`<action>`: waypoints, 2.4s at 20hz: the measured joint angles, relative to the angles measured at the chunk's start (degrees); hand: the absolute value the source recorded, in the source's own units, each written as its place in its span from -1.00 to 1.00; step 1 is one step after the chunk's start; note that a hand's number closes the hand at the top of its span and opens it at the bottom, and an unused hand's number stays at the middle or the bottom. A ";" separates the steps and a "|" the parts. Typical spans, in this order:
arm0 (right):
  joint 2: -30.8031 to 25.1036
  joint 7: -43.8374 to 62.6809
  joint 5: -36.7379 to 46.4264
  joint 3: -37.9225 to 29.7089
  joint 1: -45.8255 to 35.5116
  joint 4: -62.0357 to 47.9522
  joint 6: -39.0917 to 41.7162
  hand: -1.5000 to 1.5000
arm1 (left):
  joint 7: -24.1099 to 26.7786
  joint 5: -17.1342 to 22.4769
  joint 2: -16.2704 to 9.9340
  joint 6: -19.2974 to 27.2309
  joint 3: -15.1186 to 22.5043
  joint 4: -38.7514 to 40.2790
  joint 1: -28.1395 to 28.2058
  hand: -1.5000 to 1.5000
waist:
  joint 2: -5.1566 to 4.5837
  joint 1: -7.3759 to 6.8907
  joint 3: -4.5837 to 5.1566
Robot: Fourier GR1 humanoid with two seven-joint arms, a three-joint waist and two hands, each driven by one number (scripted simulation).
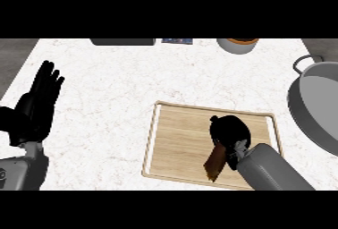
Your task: Pick the sweet potato from the tray and place it in the pot
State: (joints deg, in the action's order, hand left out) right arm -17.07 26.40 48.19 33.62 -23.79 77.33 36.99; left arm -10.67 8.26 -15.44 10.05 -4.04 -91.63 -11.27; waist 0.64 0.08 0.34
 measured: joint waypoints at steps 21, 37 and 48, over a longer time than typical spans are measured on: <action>-11.64 -18.33 -10.53 -16.70 43.59 49.76 -35.61 1.00 | -1.96 -0.65 0.27 1.01 -1.00 -3.32 2.61 0.00 | -0.06 2.66 -0.37; -13.55 -22.58 -37.53 -55.33 38.88 44.01 -35.36 1.00 | -1.82 -1.32 0.82 -0.79 -0.87 -1.76 0.47 0.00 | -0.57 0.37 -0.35; -17.54 -31.74 -39.57 -60.61 22.33 14.27 -32.86 1.00 | -3.18 -3.08 2.38 -0.25 -0.08 -2.87 -0.62 0.00 | -0.78 -0.66 -0.37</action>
State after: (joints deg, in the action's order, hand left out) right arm -34.61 -5.35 8.62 -26.99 -1.45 91.60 4.13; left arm -13.84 5.18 -13.06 9.81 -4.12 -94.50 -11.89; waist -0.13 -0.58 -0.03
